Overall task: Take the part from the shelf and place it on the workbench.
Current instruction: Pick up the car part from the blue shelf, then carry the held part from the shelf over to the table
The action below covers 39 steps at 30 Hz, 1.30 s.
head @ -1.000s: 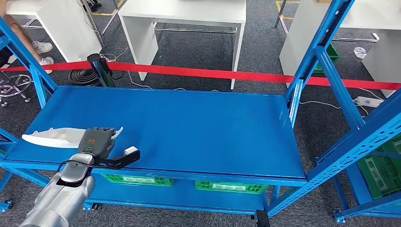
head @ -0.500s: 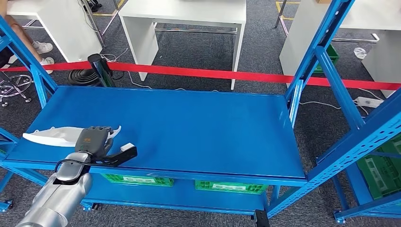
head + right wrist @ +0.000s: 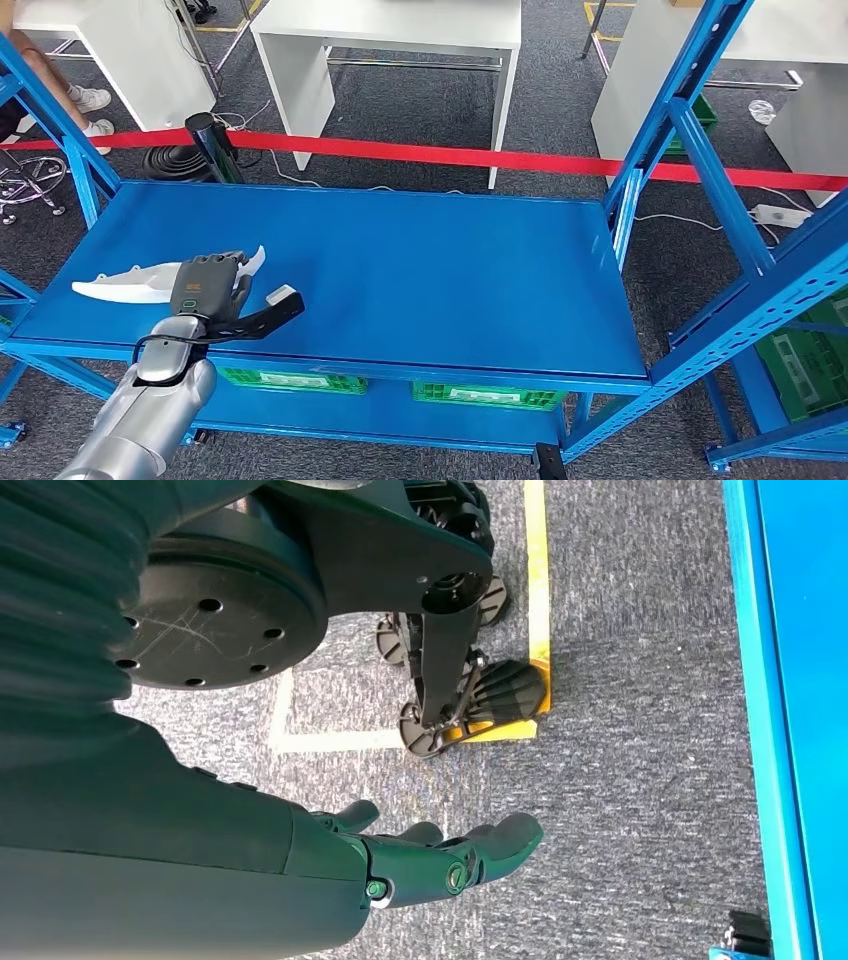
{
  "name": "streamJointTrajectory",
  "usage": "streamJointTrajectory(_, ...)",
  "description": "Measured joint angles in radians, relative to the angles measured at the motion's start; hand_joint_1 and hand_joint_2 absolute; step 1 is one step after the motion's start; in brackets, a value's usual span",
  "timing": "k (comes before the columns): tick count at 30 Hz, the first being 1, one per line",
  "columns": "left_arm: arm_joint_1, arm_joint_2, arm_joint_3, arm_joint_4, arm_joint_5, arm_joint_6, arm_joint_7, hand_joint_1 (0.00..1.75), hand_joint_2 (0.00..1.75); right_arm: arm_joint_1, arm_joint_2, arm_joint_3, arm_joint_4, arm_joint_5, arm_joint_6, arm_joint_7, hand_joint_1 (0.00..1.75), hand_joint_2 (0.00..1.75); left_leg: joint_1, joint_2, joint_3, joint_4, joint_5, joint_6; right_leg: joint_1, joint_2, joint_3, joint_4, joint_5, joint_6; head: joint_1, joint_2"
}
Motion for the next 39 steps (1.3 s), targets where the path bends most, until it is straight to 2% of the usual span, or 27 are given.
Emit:
streamJointTrajectory(11, -0.016, -0.020, 0.037, -0.142, 0.015, -0.020, -0.078, 1.43, 1.75, 0.000, 0.000, 0.000, 0.000, 0.019, 0.013, -0.002, 0.00, 1.75, 0.000, 0.000, 0.000, 0.000, 0.000, 0.000, 0.000, 0.000, 0.000, 0.000, 0.000, 0.000, 0.000, 0.000)
streamJointTrajectory(24, -0.069, -0.026, 0.042, -0.373, 0.022, -0.122, -0.112, 1.43, 1.75, 0.000, -0.002, -0.004, 0.000, 0.032, 0.013, -0.008, 0.00, 1.75, 0.000, 0.000, 0.000, 0.000, 0.000, 0.000, 0.000, 0.000, 0.000, 0.000, 0.000, 0.000, 0.000, 0.000)
streamJointTrajectory(32, -0.085, -0.025, 0.041, -0.432, 0.022, -0.140, -0.120, 1.43, 1.75, 0.000, -0.002, -0.009, 0.000, 0.032, 0.013, -0.012, 0.00, 1.75, 0.000, 0.000, 0.000, 0.000, 0.000, 0.000, 0.000, 0.000, 0.000, 0.000, 0.000, 0.000, 0.000, 0.000)
streamJointTrajectory(35, -0.104, -0.024, 0.038, -0.462, 0.047, -0.182, -0.134, 1.43, 1.75, 0.000, -0.002, -0.017, 0.000, 0.031, 0.014, -0.015, 0.00, 1.75, 0.000, 0.000, 0.000, 0.000, 0.000, 0.000, 0.000, 0.000, 0.000, 0.000, 0.000, 0.000, 0.000, 0.000)
streamJointTrajectory(39, -0.121, -0.005, 0.023, -0.535, 0.158, -0.307, -0.160, 1.43, 1.75, 0.000, -0.004, -0.026, 0.000, 0.036, 0.017, -0.012, 0.00, 1.75, 0.000, 0.000, 0.000, 0.000, 0.000, 0.000, 0.000, 0.000, 0.000, 0.000, 0.000, 0.000, 0.000, 0.000)
